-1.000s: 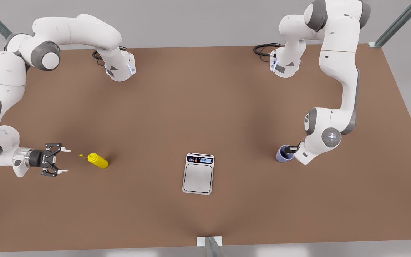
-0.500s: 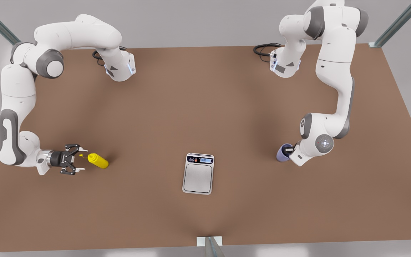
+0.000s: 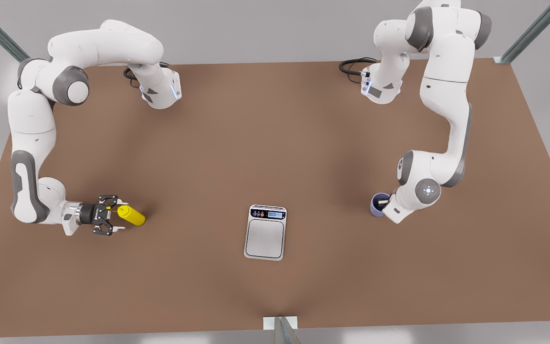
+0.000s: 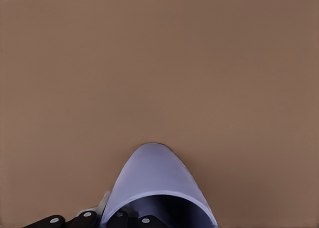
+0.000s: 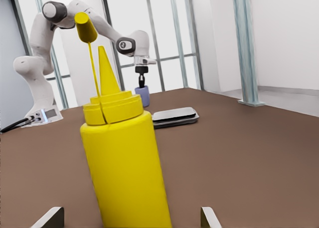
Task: Move cup to the weight, pick up sauce bottle, pour sauce
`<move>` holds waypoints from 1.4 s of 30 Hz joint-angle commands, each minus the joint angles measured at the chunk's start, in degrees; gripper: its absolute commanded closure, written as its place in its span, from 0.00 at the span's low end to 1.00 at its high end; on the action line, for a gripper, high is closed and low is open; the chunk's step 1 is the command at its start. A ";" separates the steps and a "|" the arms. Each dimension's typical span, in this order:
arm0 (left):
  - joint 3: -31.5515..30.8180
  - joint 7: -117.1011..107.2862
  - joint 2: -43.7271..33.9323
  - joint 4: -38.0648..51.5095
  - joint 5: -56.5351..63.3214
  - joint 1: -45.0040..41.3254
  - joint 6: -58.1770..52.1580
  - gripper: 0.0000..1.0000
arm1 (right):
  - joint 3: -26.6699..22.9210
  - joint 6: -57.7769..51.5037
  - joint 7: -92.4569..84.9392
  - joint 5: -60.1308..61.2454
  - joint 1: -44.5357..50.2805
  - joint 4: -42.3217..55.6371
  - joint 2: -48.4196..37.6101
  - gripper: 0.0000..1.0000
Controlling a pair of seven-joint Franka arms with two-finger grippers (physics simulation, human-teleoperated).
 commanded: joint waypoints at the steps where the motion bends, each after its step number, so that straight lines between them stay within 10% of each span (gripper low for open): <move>1: -0.17 -0.13 -0.09 0.19 -3.31 0.03 -0.05 0.79 | 0.00 0.00 0.00 0.00 0.12 -0.38 -0.10 0.00; 15: -16.25 -32.04 4.38 15.21 -4.81 -2.52 -0.57 0.79 | 0.00 0.70 0.53 3.69 3.11 -2.84 -0.63 0.00; 18: -20.12 -31.95 7.99 19.78 -2.96 -2.61 -0.05 0.79 | 0.00 0.97 0.18 3.69 3.55 -2.84 -0.63 0.43; 23: -20.91 -35.73 18.80 34.29 1.17 -8.14 -4.44 0.79 | 0.00 0.97 -0.18 3.69 3.99 -2.76 -0.71 0.57; 29: -20.65 -36.61 28.91 50.72 1.35 -12.54 -4.01 0.79 | 0.00 0.97 2.72 3.34 3.99 -2.67 -1.15 0.59; 42: -20.03 -36.61 31.28 50.72 1.61 -15.09 1.54 0.79 | 1.58 7.91 22.06 -3.16 15.77 7.09 -8.36 0.59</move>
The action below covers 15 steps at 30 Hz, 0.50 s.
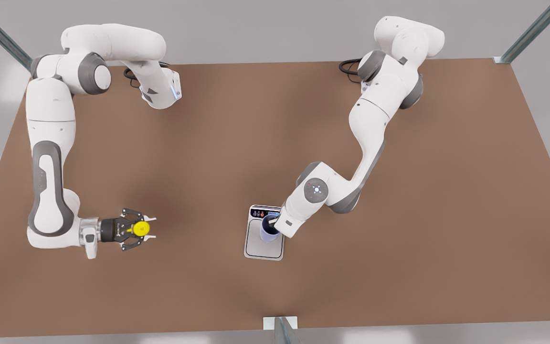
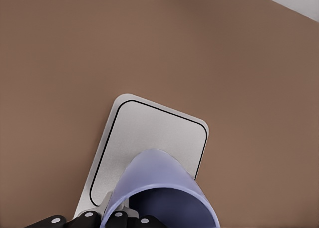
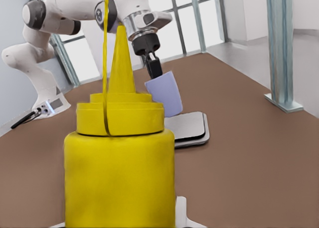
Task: Move cup to the weight, pick up sauce bottle, pour sauce
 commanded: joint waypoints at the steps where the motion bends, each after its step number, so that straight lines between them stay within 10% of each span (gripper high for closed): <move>1: 0.00 0.31 0.00 -0.01 -3.98 0.09 0.18 0.76 | -0.01 0.97 0.67 0.02 0.99 1.39 -0.06 0.59; 6: 0.09 2.33 0.00 -0.45 -3.98 0.26 0.62 0.19 | -0.97 6.95 8.85 -0.59 9.78 7.37 -0.06 0.59; 15: 0.00 1.71 -0.27 -0.45 -4.07 0.17 0.53 0.00 | -9.58 15.47 21.23 -0.24 25.59 12.73 -0.06 0.58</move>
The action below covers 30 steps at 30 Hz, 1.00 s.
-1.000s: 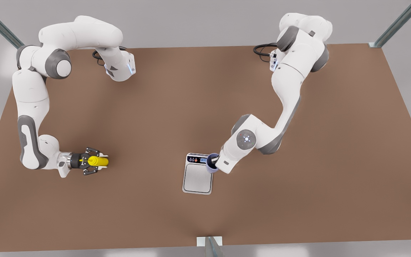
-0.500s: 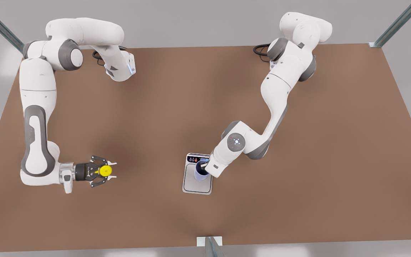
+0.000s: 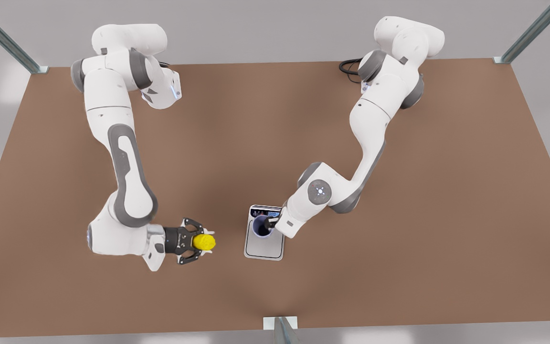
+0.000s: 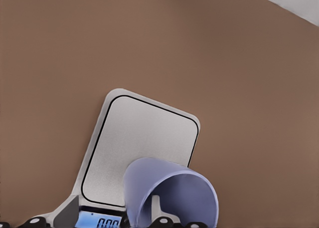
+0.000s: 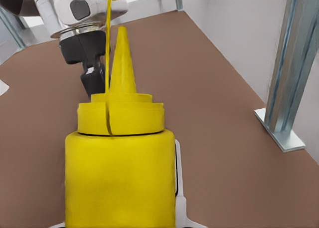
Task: Move cup to the weight, pick up sauce bottle, pour sauce
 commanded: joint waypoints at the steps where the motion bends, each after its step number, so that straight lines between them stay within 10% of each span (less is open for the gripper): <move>1: 0.00 -0.10 -0.32 0.00 -0.08 0.09 -0.27 0.00 | -1.23 0.58 0.24 0.02 1.48 0.46 0.00 0.58; 8: -0.52 -2.21 -4.27 0.26 -0.70 2.19 -8.70 0.00 | -6.78 1.02 3.14 -2.70 9.41 2.83 0.00 0.58; 12: -1.31 9.55 -14.64 0.62 -15.38 26.44 -33.91 0.00 | -6.96 -2.06 0.85 -4.01 9.40 2.83 0.00 0.58; 17: -1.05 31.63 -26.59 0.62 7.21 31.20 -56.34 0.00 | -7.22 0.67 7.10 -13.51 15.29 6.26 0.27 0.58; 22: 4.92 32.60 -44.35 -18.36 4.06 29.71 -46.33 0.00 | -7.22 0.14 2.88 -19.84 15.03 6.17 0.18 0.58; 30: 7.65 32.86 -46.81 -23.11 1.94 27.86 -42.72 0.00 | -6.25 -9.08 1.03 1.69 5.81 6.53 0.09 0.58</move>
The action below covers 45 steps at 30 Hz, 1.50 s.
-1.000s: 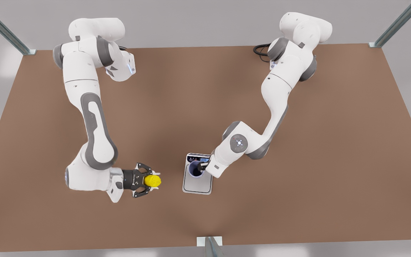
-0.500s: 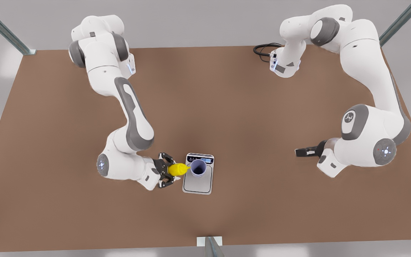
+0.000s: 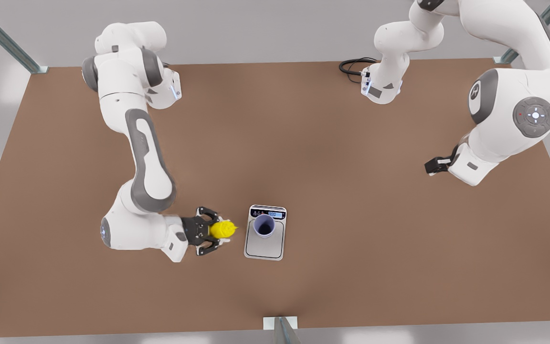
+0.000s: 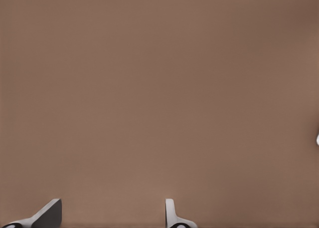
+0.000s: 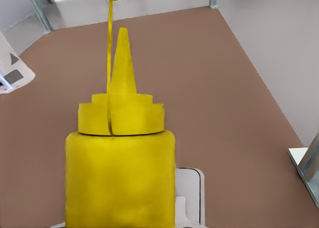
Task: Move cup to the weight, pick up sauce bottle, pour sauce
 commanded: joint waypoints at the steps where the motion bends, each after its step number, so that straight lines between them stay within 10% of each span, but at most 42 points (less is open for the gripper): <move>1: 0.00 0.00 0.01 0.00 -0.30 0.01 0.00 0.00 | 1.76 -0.66 -0.33 1.51 -1.80 -0.27 0.00 0.58; 4: 0.00 0.00 0.01 0.00 -0.30 0.01 0.00 0.00 | 20.12 -0.66 -9.55 1.52 -18.23 -7.11 0.35 0.57; 7: 0.00 0.00 0.19 0.00 -0.30 0.01 0.00 0.00 | 24.36 -0.92 -30.73 3.89 -25.63 -15.29 2.37 0.57; 45: -0.09 -0.09 3.97 0.18 0.22 -0.34 0.09 0.00 | 23.75 -7.87 -47.96 13.56 -28.62 -17.06 18.72 0.46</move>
